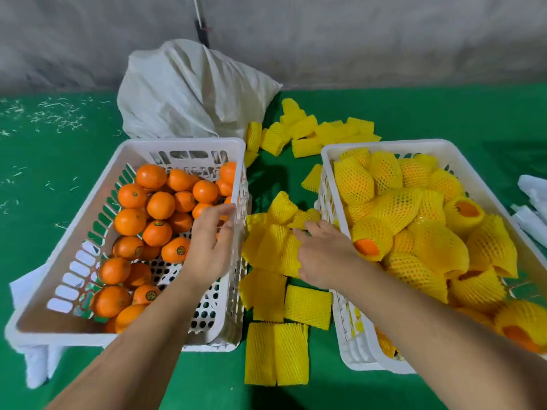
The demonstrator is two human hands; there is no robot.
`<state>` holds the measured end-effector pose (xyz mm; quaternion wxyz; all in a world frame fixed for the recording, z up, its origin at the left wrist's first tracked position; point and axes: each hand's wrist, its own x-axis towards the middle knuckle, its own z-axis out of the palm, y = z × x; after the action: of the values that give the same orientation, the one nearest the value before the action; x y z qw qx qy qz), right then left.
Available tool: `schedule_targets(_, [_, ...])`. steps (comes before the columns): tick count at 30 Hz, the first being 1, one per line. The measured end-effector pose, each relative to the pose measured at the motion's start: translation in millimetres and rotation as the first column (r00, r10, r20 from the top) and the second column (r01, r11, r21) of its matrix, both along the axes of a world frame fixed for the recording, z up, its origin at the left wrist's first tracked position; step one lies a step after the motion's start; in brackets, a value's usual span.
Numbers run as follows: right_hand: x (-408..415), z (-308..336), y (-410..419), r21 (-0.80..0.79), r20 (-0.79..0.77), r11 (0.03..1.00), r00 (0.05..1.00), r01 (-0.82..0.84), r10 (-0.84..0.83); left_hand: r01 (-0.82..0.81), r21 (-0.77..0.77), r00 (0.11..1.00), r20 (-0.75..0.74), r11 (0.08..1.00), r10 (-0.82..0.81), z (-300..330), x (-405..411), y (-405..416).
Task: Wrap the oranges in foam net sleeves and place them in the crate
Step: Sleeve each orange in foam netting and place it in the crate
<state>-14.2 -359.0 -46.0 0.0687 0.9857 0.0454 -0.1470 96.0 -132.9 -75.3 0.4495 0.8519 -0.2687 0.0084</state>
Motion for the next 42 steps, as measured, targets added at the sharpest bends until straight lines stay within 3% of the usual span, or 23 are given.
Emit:
schedule_targets(2, [12,-14,-1,-0.14,-0.263,0.99,0.962,0.034,-0.07,-0.042,0.036,0.978,-0.201,0.998,0.049,-12,14,11])
schedule_targets(4, [18,-24,0,-0.205,-0.487,0.976,0.857,0.076,-0.169,0.02,0.37,0.944,-0.313,0.929,0.104,-26,33,32])
schedule_targets(6, [26,-30,-2,-0.184,-0.517,0.972,0.826,0.147,-0.223,0.121,0.747,0.938,-0.302,0.654,0.172,-38,45,52])
schedule_targets(7, [29,-31,-3,-0.143,-0.496,0.972,0.837,0.186,-0.233,0.165,0.834,0.927,-0.314,0.527,0.206,-42,47,57])
schedule_targets(11, [33,-42,-7,-0.118,-0.485,0.987,0.861,0.108,-0.152,0.208,0.861,0.899,-0.355,0.464,0.255,-60,41,51])
schedule_targets(16, [33,-49,-7,-0.212,-0.6,0.977,0.786,0.028,-0.153,0.173,0.953,0.985,-0.169,0.249,-0.037,-76,41,31])
schedule_targets(19, [34,-51,-5,-0.271,-0.657,0.962,0.737,-0.031,-0.161,0.166,0.967,0.986,-0.158,0.192,-0.059,-74,44,35])
schedule_targets(21, [34,-55,-5,-0.291,-0.654,0.956,0.737,-0.037,-0.171,0.125,0.951,0.992,-0.127,0.281,-0.014,-65,45,37])
schedule_targets(23, [34,-57,-4,-0.31,-0.663,0.95,0.725,-0.037,-0.188,0.064,0.854,0.991,-0.116,0.516,0.07,-52,46,37])
schedule_targets(25, [35,-59,-4,-0.339,-0.665,0.94,0.715,-0.031,-0.216,-0.046,0.625,0.979,-0.126,0.779,0.159,-37,44,36])
schedule_targets(27, [36,-62,-4,-0.342,-0.651,0.939,0.728,-0.028,-0.215,-0.16,0.334,0.962,-0.157,0.929,0.222,-17,38,31])
schedule_targets(30, [36,-63,-7,-0.396,-0.607,0.917,0.762,-0.044,-0.225,-0.227,-0.052,0.967,-0.131,0.973,0.219,15,14,12])
schedule_targets(33, [35,-62,-4,-0.456,-0.555,0.887,0.8,-0.066,-0.226,-0.107,-0.241,0.99,-0.111,0.965,0.082,34,-21,-13])
schedule_targets(35, [34,-62,-2,-0.5,-0.514,0.864,0.823,-0.057,-0.243,0.003,-0.213,0.998,-0.068,0.977,-0.017,36,-39,-24])
schedule_targets(39, [33,-55,1,-0.527,-0.46,0.85,0.847,-0.019,-0.266,0.093,0.223,0.972,0.192,0.97,-0.137,24,-46,-33])
schedule_targets(42, [32,-47,5,-0.454,-0.394,0.888,0.878,0.073,-0.273,0.103,0.44,0.941,0.248,0.892,-0.231,19,-46,-36])
